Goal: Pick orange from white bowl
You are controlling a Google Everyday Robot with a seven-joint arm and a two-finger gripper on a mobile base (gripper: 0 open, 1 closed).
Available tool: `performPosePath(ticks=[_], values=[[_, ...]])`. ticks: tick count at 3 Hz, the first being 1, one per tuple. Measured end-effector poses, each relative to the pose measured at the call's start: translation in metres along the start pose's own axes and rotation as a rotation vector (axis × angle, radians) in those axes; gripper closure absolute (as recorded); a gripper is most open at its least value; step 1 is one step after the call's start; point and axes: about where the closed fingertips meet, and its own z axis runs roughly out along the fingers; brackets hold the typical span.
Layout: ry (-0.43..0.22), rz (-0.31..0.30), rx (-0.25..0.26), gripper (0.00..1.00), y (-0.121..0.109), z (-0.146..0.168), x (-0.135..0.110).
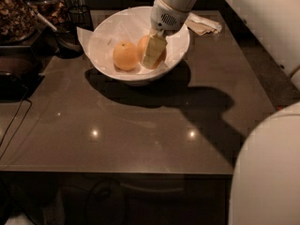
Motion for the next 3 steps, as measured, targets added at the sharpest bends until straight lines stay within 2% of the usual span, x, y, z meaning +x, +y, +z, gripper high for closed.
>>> performPosePath(ticks=[1,2,3], values=[[-0.01,-0.05,0.036,1.0,0.027,-0.028,-0.015],[-0.043,-0.125,0.056,1.0,0.064,-0.056,-0.027],[-0.084,-0.159,0.06,1.0,0.094,-0.073,-0.024]])
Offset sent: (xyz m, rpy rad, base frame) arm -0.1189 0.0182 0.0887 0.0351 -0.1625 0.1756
